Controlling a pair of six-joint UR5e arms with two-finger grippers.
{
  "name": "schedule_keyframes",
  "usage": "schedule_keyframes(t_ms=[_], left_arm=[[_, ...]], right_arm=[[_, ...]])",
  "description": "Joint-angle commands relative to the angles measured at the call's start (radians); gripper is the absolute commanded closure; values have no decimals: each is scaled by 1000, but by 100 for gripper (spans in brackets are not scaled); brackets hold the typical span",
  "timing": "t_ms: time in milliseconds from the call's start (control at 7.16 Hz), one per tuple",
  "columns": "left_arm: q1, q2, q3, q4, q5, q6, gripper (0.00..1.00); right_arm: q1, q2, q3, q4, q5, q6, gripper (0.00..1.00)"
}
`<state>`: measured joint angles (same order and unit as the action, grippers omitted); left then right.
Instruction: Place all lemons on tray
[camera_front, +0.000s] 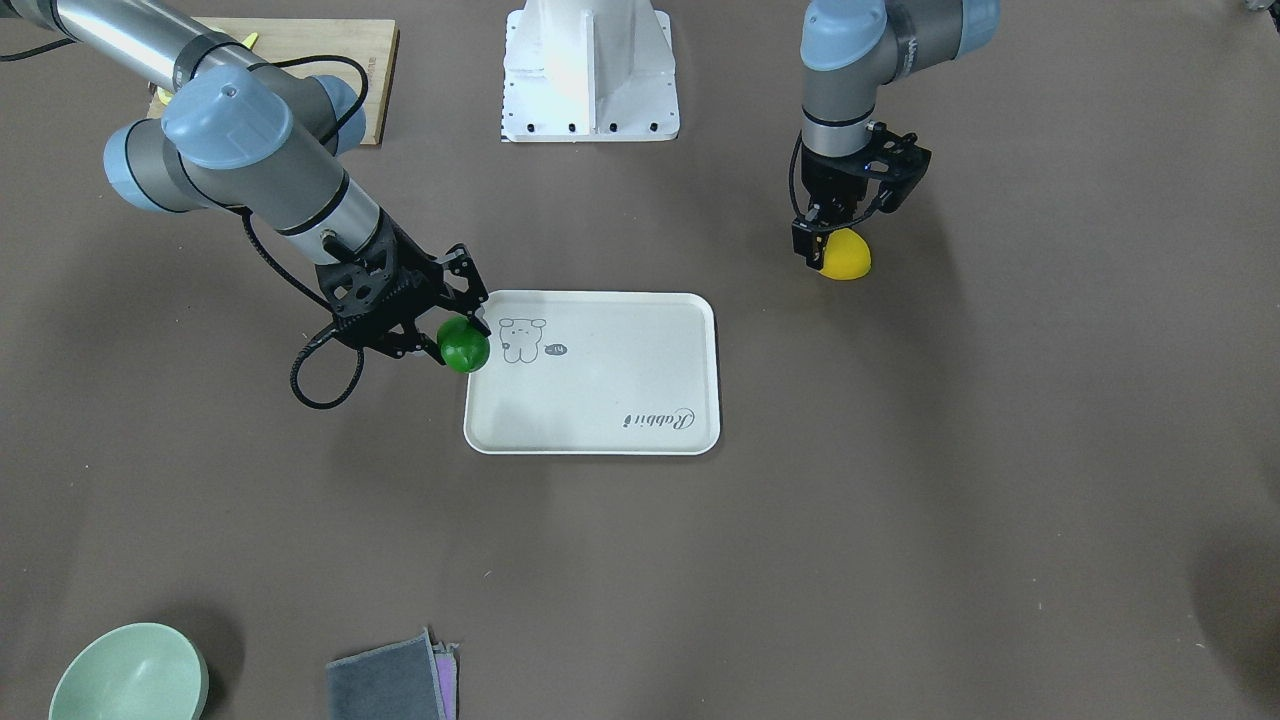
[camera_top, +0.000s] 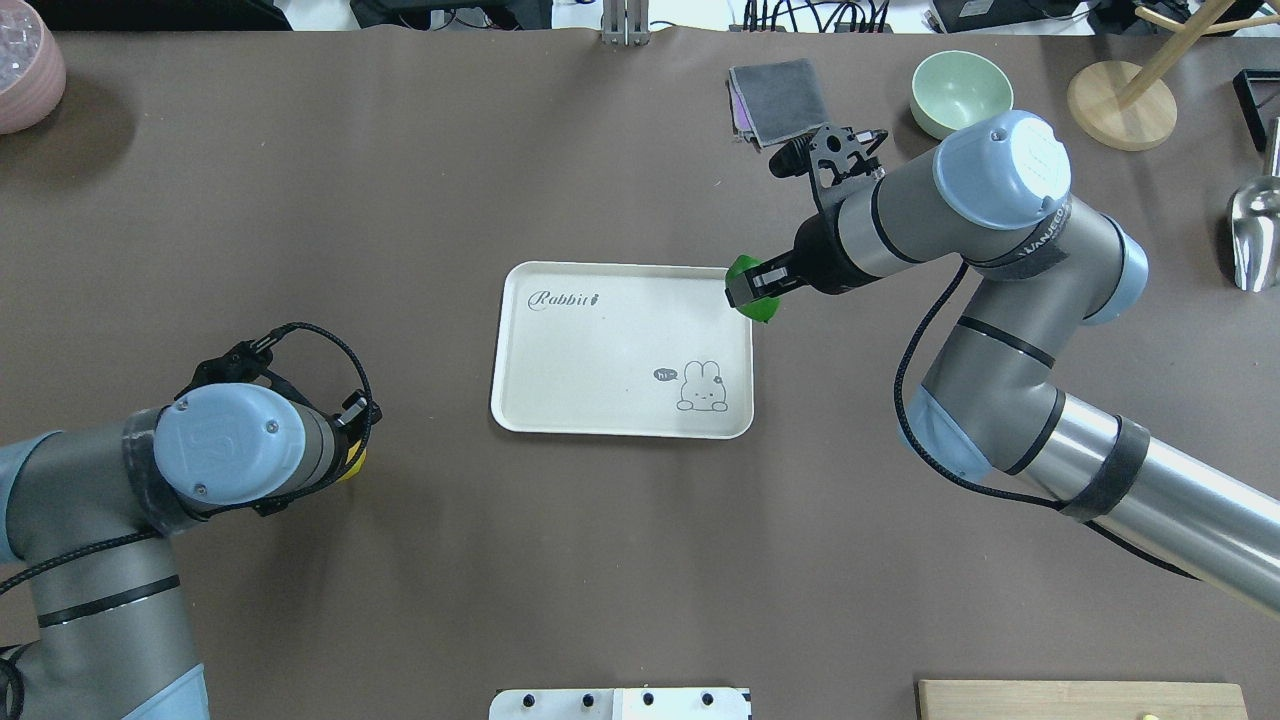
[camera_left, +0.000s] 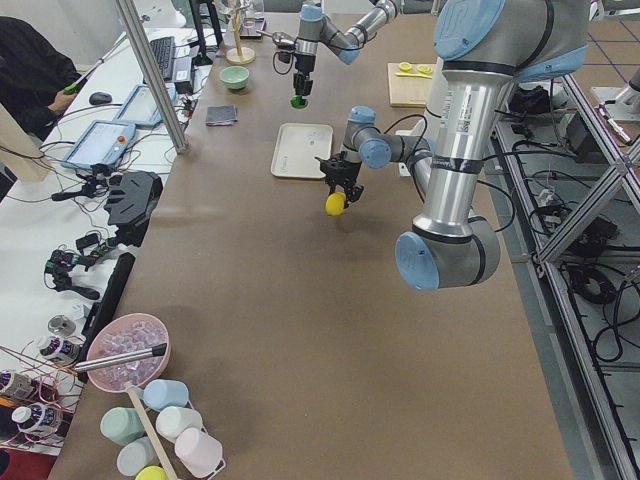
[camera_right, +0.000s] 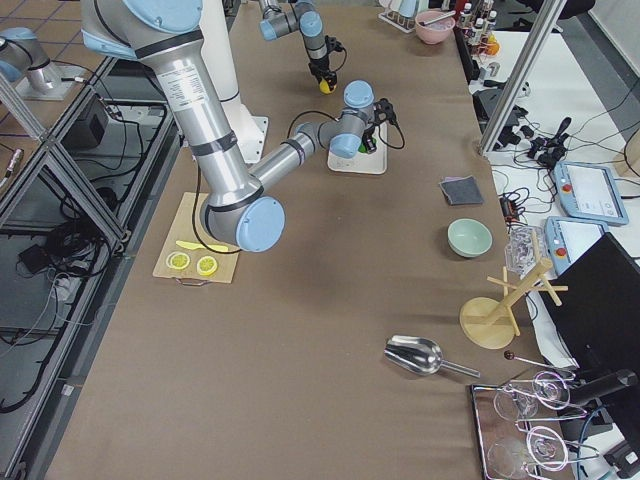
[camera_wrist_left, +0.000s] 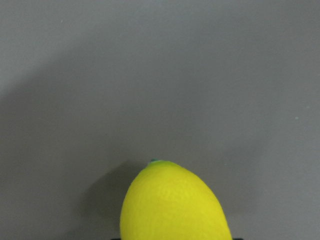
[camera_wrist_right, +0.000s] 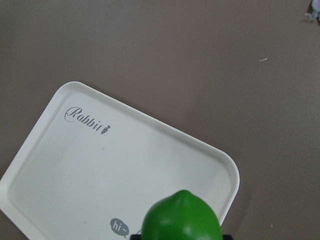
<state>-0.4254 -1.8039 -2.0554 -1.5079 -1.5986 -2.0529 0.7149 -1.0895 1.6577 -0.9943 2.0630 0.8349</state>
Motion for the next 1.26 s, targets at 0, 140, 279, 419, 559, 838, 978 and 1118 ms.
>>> schedule_keyframes(t_ms=[0,140,279,419,559,838,978,1118], left_arm=[[-38,-81,-22,8,15,173,100],[-35,-163,15,3,78,239,100],[-29,-225,82,-47,83,346,100],[-27,-242,149,-212,85,441,100],[-27,-239,209,-380,100,538,100],[-24,-262,343,-523,105,769,100],[-30,-296,401,-569,105,819,100],[-35,-316,421,-574,103,821,100]], right_arm=[[-35,11,-4,-1,-20,39,100],[-57,19,-13,-3,-41,76,100],[-77,17,-19,-4,-58,133,100],[-89,23,-22,-47,-95,144,100],[-97,31,-21,-67,-107,214,100],[-98,28,-25,-70,-109,265,100],[-98,31,-29,-70,-109,286,100],[-98,36,-39,-69,-118,286,100]])
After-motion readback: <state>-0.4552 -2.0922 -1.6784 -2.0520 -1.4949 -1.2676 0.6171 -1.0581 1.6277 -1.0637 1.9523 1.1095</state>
